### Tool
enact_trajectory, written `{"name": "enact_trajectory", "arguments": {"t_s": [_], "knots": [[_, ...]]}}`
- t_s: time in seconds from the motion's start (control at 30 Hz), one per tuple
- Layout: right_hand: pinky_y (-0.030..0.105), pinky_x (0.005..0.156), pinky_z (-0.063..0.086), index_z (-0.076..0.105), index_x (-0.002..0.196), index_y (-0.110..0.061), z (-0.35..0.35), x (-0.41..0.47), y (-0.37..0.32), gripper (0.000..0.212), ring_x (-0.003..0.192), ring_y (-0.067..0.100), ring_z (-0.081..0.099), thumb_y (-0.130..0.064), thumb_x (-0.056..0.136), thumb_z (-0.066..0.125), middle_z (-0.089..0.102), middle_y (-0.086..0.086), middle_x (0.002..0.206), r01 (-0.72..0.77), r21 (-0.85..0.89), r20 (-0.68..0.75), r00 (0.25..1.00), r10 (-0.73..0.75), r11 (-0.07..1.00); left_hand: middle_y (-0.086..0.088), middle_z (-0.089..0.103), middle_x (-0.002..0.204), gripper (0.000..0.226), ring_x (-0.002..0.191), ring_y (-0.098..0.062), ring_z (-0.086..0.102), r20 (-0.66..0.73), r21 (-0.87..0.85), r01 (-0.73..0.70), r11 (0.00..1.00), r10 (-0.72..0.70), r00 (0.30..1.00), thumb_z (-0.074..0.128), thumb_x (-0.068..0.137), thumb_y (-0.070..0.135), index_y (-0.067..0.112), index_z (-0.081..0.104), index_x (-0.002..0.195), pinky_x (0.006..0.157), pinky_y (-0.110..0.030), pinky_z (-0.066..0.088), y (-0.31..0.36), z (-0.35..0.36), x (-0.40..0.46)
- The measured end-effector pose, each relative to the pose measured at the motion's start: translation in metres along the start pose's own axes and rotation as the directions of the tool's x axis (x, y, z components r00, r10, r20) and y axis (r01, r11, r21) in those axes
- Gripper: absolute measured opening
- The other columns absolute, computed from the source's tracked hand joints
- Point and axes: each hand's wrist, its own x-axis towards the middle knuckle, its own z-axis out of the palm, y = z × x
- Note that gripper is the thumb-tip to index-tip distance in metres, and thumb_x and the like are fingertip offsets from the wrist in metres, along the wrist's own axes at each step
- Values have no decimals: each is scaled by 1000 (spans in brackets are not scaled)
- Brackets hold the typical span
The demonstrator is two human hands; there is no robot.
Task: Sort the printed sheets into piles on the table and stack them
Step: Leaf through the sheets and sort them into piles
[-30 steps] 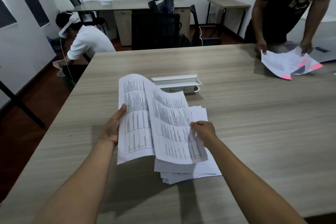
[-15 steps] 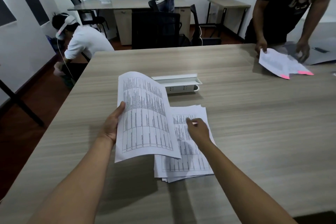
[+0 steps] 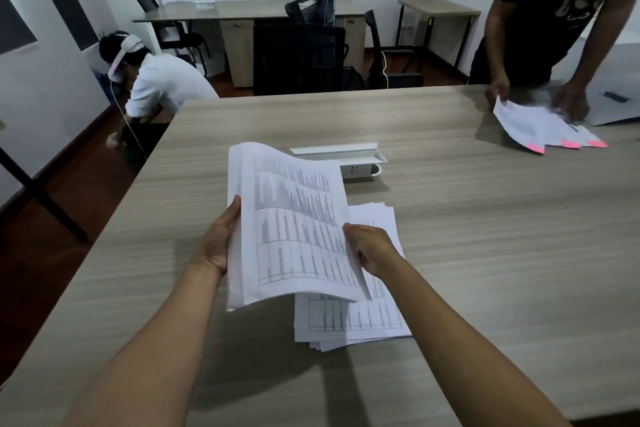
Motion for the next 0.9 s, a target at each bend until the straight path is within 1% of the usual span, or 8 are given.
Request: {"name": "enact_trajectory", "arguments": {"t_s": [0.17, 0.33, 0.4, 0.5, 0.57, 0.63, 0.73, 0.9], "knots": [[26, 68, 41, 73, 85, -5, -28, 8, 22, 24, 82, 27, 60, -19, 92, 55, 62, 9, 80, 52, -451, -247, 952, -181, 891, -8, 73, 106, 47, 93, -23, 71, -67, -3, -32, 999, 31, 997, 46, 94, 44, 10, 60, 123, 79, -39, 59, 3, -6, -1], [26, 68, 42, 59, 62, -9, -52, 14, 34, 31, 82, 26, 59, -14, 92, 52, 64, 10, 74, -65, -566, -342, 926, -163, 822, -8, 73, 107, 50, 92, -23, 71, -82, 1, -39, 999, 39, 996, 45, 95, 44, 10, 57, 128, 82, -41, 57, 8, -11, -5], [34, 81, 46, 63, 83, -3, -48, 12, 33, 20, 99, 32, 58, -17, 92, 52, 63, 18, 108, -163, -672, -379, 914, -146, 723, -7, 73, 105, 49, 91, -23, 71, -75, -9, -33, 999, 32, 997, 44, 95, 44, 10, 57, 128, 79, -39, 58, 7, -11, -5], [40, 98, 39, 51, 127, -8, -28, 2, 25, 45, 121, 36, 43, -33, 90, 56, 41, 18, 135, -205, -808, -422, 855, -300, 552, -7, 74, 105, 49, 90, -23, 72, -66, -19, -26, 999, 24, 998, 44, 95, 44, 11, 57, 128, 78, -39, 59, 6, -8, -4], [37, 91, 42, 55, 123, -9, -10, -3, 13, 44, 113, 32, 51, -39, 91, 55, 51, 17, 127, 3, -665, -303, 913, -274, 747, -8, 73, 105, 48, 90, -23, 71, -54, -24, -19, 1000, 18, 998, 44, 95, 44, 11, 58, 127, 78, -39, 59, 4, -6, -3], [33, 78, 48, 61, 109, -7, 8, -6, -1, 41, 91, 25, 60, -43, 91, 55, 63, 12, 106, -6, -245, -30, 1000, -1, 970, -8, 74, 104, 46, 89, -23, 72, -46, -28, -12, 1000, 10, 999, 43, 95, 43, 10, 59, 124, 77, -39, 59, 3, -4, -1], [35, 74, 54, 64, 99, -5, 21, -11, -10, 36, 78, 23, 60, -36, 82, 71, 62, 8, 86, -113, 12, 185, 977, 109, 994, -8, 75, 101, 45, 88, -23, 72, -54, -15, -1, 1000, 0, 999, 44, 95, 44, 10, 62, 118, 72, -37, 60, 1, -4, 0], [41, 87, 54, 63, 83, -3, 21, -8, -7, 16, 79, 26, 64, -16, 82, 73, 69, 13, 89, 15, 119, 70, 997, -24, 993, -9, 74, 102, 47, 88, -24, 72, -55, -12, 17, 1000, -17, 998, 45, 94, 47, 10, 65, 114, 73, -38, 60, 3, -11, -2]]}}
